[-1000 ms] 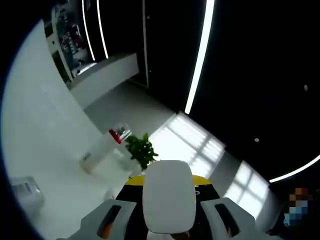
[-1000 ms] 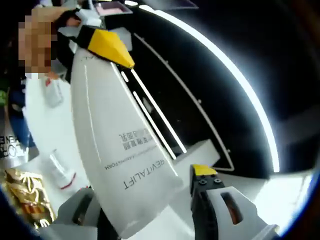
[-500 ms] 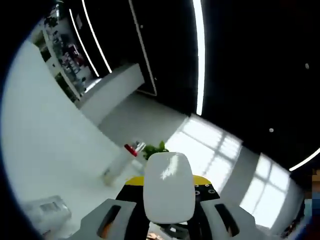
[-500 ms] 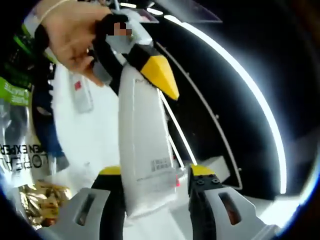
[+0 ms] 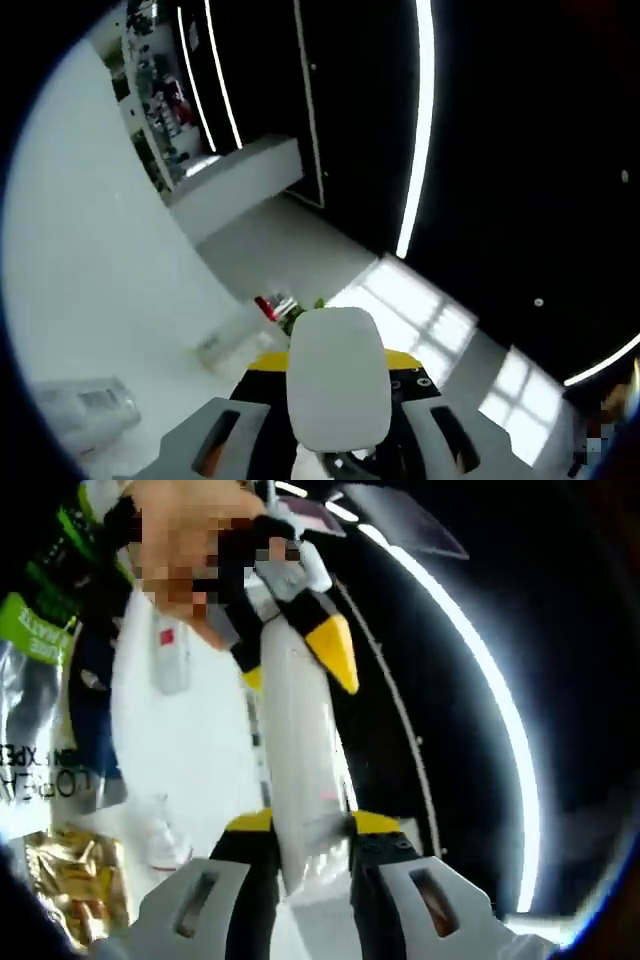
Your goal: Arrange the skincare products in the storage area until every visible bottle or jar stands upright without overlapping.
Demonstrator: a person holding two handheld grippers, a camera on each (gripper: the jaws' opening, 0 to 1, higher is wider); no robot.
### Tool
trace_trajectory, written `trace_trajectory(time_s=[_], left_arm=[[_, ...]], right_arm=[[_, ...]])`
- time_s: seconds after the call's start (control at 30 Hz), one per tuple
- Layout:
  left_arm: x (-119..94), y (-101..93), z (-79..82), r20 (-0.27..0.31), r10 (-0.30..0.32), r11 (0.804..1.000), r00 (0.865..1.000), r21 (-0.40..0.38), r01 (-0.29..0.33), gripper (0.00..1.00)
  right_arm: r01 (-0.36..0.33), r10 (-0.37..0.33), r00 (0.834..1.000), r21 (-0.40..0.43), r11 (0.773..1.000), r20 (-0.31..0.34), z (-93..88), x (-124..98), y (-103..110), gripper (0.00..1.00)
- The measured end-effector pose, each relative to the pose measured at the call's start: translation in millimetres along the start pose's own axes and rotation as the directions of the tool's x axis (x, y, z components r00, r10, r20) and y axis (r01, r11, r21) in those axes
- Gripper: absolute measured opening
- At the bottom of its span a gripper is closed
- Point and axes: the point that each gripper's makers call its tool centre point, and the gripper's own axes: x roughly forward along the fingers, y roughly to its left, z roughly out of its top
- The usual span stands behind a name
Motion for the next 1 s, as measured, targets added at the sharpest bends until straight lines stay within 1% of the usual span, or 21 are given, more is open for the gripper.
trace_trajectory(time_s=[0.03,0.07,0.1,0.17,0.27,0.33,0.4,0.47,0.53,0.6,0.67,0.7,0.73,0.77,0.8,0.83,0.87,0.9,0.93,0.97,1.0], left_arm=[[0.2,-1.5,-0.2,-0.01,-0.015,1.0,1.0,-0.025,0.015,0.27],[0.9,0.8,-1.6,-0.026,-0.011,0.999,1.0,-0.031,0.011,0.3],[3.1,0.7,-2.4,-0.026,-0.02,1.0,0.999,-0.021,0.019,0.3],[4.6,0.0,-3.5,-0.036,-0.017,1.0,0.999,-0.012,0.016,0.3],[7.9,-3.1,-1.8,-0.062,-0.033,0.999,0.998,0.022,0.035,0.3],[8.2,-4.8,0.1,-0.063,-0.046,0.998,0.997,0.035,0.049,0.3],[8.1,-4.1,2.7,-0.063,-0.046,0.997,0.997,0.052,0.049,0.31],[7.0,5.3,15.7,-0.012,0.001,0.996,1.0,0.09,0.0,0.35],[4.1,9.2,30.5,0.05,0.022,0.993,0.998,0.11,-0.028,0.45],[1.6,10.2,39.9,0.083,0.031,0.992,0.996,0.12,-0.041,0.52],[-1.4,12.2,49.2,0.111,0.055,0.982,0.992,0.171,-0.074,0.52],[-7.2,2.6,32.4,0.121,0.076,0.969,0.99,0.225,-0.102,0.52],[-10.6,-1.5,25.1,0.131,0.108,0.945,0.985,0.295,-0.143,0.53],[-9.9,-1.0,31.0,0.149,0.15,0.891,0.977,0.408,-0.199,0.54],[-9.6,-3.4,32.7,0.166,0.171,0.836,0.971,0.496,-0.233,0.58],[-8.8,-7.1,29.4,0.183,0.183,0.778,0.966,0.574,-0.256,0.66],[-8.0,-11.0,28.7,0.202,0.19,0.72,0.961,0.636,-0.276,0.71],[-6.4,-11.4,31.2,0.218,0.19,0.668,0.957,0.686,-0.289,0.76],[-5.5,-15.5,29.8,0.227,0.184,0.622,0.956,0.727,-0.292,0.79],[-5.0,-17.4,28.7,0.231,0.181,0.593,0.956,0.749,-0.294,0.78],[-5.2,-19.2,28.0,0.24,0.183,0.553,0.953,0.777,-0.302,0.77]], right_arm=[[0.027,-0.027,1.0,-0.03,0.999,-0.001,0.6,-1.8,-5.6,0.14],[0.054,-0.054,0.998,-0.044,0.998,-0.012,0.5,-5.1,-12.2,0.08],[0.038,-0.039,0.999,-0.03,0.999,-0.019,-0.2,-5.9,-11.0,0.08],[0.04,-0.04,0.999,-0.073,0.997,-0.006,1.1,-8.9,-13.1,0.08],[0.064,-0.063,0.998,-0.087,0.994,0.004,1.6,-12.5,-20.1,0.08],[0.079,-0.078,0.997,-0.109,0.991,0.013,4.0,-13.8,-23.6,0.07],[0.087,-0.086,0.996,-0.126,0.988,0.016,6.1,-15.3,-25.5,0.07],[0.088,-0.086,0.996,-0.155,0.984,0.019,7.4,-15.4,-25.6,0.08],[0.08,-0.078,0.997,-0.159,0.984,0.015,6.5,-14.7,-24.5,0.08],[0.076,-0.076,0.997,-0.162,0.984,0.008,4.7,-14.0,-24.4,0.08],[0.077,-0.079,0.997,-0.166,0.983,-0.005,1.8,-14.4,-25.8,0.08],[0.077,-0.08,0.997,-0.164,0.983,-0.013,0.2,-14.7,-26.4,0.08],[0.076,-0.081,0.997,-0.158,0.985,-0.021,-3.1,-14.1,-27.9,0.08],[0.076,-0.081,0.996,-0.154,0.985,-0.032,-6.2,-14.1,-28.8,0.08],[0.074,-0.081,0.996,-0.151,0.986,-0.039,-8.8,-13.3,-28.9,0.08],[0.072,-0.08,0.996,-0.149,0.986,-0.045,-10.2,-13.0,-28.8,0.08],[0.065,-0.074,0.996,-0.147,0.987,-0.057,-15.6,-10.6,-27.6,0.08],[0.063,-0.074,0.995,-0.151,0.987,-0.068,-18.1,-9.9,-27.3,0.08],[0.06,-0.072,0.994,-0.153,0.986,-0.076,-18.3,-12.5,-27.3,0.08],[0.057,-0.07,0.994,-0.153,0.987,-0.081,-19.1,-13.1,-27.0,0.08],[0.055,-0.068,0.994,-0.151,0.987,-0.082,-19.4,-13.3,-26.6,0.08]])
